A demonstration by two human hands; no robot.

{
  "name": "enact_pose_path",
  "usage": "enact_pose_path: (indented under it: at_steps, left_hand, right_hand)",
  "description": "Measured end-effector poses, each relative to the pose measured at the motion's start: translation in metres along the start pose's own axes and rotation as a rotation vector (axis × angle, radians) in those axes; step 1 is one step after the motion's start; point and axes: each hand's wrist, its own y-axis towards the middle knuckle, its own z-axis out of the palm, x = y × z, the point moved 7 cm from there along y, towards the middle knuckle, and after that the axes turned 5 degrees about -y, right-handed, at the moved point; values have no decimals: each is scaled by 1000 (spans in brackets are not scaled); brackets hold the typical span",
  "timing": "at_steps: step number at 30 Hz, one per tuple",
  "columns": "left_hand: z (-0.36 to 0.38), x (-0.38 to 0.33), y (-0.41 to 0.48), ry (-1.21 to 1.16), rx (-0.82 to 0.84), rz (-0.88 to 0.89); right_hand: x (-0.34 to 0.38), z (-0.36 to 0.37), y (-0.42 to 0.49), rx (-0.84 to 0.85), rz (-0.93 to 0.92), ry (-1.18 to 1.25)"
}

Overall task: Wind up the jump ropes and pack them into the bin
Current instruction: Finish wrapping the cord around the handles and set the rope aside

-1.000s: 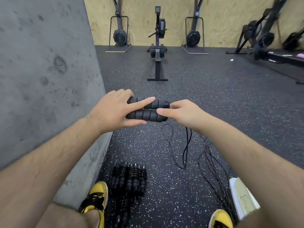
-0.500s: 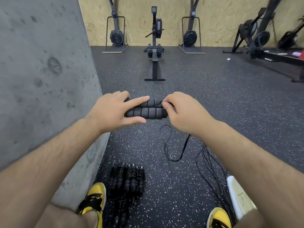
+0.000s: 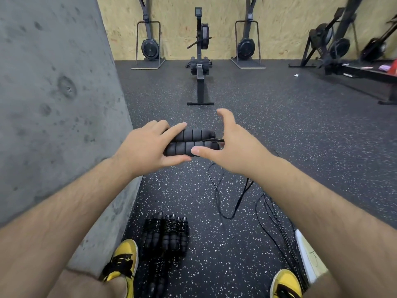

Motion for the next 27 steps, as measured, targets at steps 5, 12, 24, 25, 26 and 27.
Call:
enact_pose_path:
  at_steps: [5, 12, 24, 25, 26, 27]
  left_hand:
    - [-4, -6, 2, -15, 13, 4]
    - [-3, -16, 5, -36, 7, 54]
    - [2, -22, 9, -43, 0, 66]
    - [2, -22, 9, -44, -1, 79]
    - [2, -22, 9, -42, -4, 92]
    - [1, -21, 10, -34, -7, 104]
  right_hand:
    - [2, 16, 2, 160, -78, -79]
    - [1, 19, 0, 125, -101, -77]
    - [7, 15, -1, 50, -134, -75]
    - [7, 15, -1, 60, -128, -72]
    - [8, 14, -1, 71, -124, -64]
    - [7, 13, -2, 86, -119, -57]
